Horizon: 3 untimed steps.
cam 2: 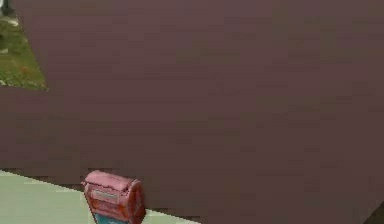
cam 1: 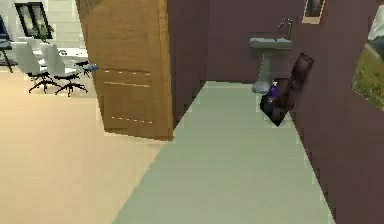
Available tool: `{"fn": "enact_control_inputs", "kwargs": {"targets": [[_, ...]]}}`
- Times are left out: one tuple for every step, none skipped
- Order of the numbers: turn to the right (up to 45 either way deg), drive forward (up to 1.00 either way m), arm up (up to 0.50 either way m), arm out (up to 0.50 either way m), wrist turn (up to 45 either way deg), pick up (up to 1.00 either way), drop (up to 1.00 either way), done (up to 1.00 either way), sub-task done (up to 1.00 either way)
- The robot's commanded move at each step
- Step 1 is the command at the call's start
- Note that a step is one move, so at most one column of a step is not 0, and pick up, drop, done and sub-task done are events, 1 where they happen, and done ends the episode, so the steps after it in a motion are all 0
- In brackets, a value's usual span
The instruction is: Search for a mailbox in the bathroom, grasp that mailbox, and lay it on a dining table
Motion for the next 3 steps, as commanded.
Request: {"fn": "enact_control_inputs", "kwargs": {"targets": [[-24.0,0.0,0.0,0.0,0.0,0.0,0.0,0.0,0.0],[0.0,0.0,0.1,0.0,0.0,0.0,0.0,0.0,0.0],[0.0,0.0,0.0,0.46,0.0,0.0,0.0,0.0,0.0]]}}
